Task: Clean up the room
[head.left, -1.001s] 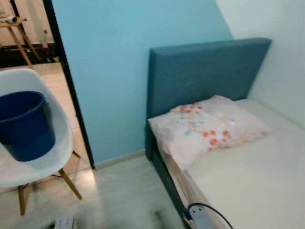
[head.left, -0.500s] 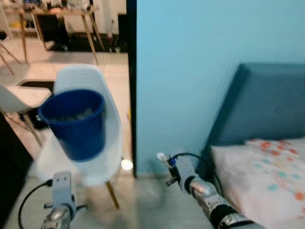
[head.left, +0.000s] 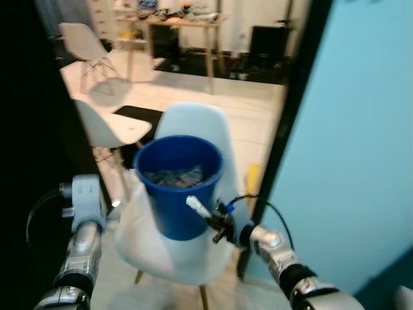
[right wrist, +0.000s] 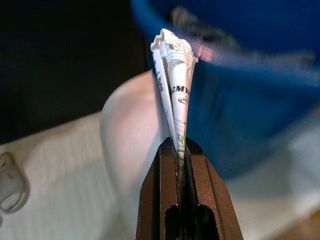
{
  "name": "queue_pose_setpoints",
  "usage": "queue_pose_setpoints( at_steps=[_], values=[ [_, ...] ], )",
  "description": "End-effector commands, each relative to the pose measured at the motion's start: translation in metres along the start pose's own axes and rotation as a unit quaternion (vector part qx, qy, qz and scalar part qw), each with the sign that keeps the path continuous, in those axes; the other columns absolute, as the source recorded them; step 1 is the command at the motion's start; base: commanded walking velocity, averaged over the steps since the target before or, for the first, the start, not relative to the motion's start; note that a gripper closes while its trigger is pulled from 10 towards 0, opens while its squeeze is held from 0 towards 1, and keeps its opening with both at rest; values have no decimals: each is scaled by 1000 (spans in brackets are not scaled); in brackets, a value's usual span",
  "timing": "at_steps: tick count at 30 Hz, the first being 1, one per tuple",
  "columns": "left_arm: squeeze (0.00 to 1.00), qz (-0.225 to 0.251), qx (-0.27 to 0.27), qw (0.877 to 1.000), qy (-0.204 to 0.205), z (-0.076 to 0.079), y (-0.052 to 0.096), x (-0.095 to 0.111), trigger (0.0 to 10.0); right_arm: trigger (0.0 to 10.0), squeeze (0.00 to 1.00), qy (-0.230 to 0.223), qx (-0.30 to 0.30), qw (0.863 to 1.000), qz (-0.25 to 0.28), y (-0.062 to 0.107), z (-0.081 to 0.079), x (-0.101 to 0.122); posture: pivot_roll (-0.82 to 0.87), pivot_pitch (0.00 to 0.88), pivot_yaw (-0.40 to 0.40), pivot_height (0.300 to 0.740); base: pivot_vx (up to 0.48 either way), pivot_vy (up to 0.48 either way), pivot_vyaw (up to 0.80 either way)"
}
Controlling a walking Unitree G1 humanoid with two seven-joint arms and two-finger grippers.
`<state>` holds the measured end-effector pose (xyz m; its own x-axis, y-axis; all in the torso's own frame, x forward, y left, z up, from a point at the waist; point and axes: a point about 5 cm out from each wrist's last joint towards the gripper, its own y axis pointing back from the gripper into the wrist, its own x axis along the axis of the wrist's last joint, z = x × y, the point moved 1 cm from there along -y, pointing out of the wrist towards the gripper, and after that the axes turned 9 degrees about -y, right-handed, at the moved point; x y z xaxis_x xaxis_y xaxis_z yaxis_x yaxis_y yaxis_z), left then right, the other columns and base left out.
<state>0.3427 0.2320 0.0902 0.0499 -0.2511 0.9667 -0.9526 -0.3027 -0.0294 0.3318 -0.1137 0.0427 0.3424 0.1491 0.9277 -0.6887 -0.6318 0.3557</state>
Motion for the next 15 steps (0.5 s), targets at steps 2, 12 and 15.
queue_pose_setpoints(
  at_steps=[2, 12, 15],
  values=[
    [0, 17, -19, 1000, 15, 11, -1, 9, 10000, 10000, 0, -6, -13, 999, 37, -4, 3, 18, -41, 0, -20, 740, 341, 0, 0],
    [0, 143, -143, 974, 103, 54, -5, 81, 10000, 10000, 0, -64, -8, 988, 138, -10, 5, 63, -41, 0, -12, 740, 297, 0, 0],
    [0, 139, -210, 958, 135, 73, 2, 83, 10000, 10000, 0, -49, -14, 990, 134, -14, 5, 72, -41, 0, -12, 740, 0, 0, 0]
  ],
)
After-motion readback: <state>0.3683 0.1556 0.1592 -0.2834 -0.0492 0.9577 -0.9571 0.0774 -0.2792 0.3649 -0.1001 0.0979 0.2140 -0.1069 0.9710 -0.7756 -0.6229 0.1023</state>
